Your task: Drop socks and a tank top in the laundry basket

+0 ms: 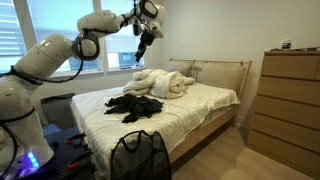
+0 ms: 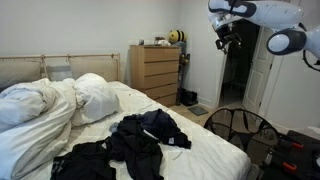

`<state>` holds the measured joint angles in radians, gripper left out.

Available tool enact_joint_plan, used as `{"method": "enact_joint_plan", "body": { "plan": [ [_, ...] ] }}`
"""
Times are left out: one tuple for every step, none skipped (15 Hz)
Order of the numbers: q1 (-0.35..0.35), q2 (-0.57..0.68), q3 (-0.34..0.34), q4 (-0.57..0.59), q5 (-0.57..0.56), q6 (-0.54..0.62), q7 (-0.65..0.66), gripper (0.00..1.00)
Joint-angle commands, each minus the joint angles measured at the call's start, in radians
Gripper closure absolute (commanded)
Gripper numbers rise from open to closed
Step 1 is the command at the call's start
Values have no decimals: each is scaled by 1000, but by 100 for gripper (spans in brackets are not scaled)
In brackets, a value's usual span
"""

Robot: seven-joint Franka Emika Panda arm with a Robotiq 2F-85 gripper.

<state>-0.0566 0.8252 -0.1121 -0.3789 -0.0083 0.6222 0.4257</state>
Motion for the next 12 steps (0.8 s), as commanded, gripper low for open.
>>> {"method": "enact_joint_plan", "body": {
  "plan": [
    [3, 23, 0, 0, 4, 13, 15, 0],
    [7, 41, 0, 0, 4, 18, 17, 0],
    [11, 50, 0, 1, 4, 19, 18, 0],
    [13, 52, 0, 1, 4, 20, 20, 0],
    [9, 68, 5, 33, 1, 8, 21, 0],
    [10, 45, 4, -1, -1, 23, 23, 0],
    [11, 38, 4, -9, -1, 28, 25, 0],
    [29, 48, -1, 2, -13, 61, 32, 0],
    [53, 60, -2, 9, -23, 100, 42, 0],
    [79, 77, 1, 12, -28, 150, 50, 0],
    [114, 99, 6, 12, -29, 215, 71, 0],
    [136, 116, 11, 11, -26, 272, 79, 0]
  ]
}}
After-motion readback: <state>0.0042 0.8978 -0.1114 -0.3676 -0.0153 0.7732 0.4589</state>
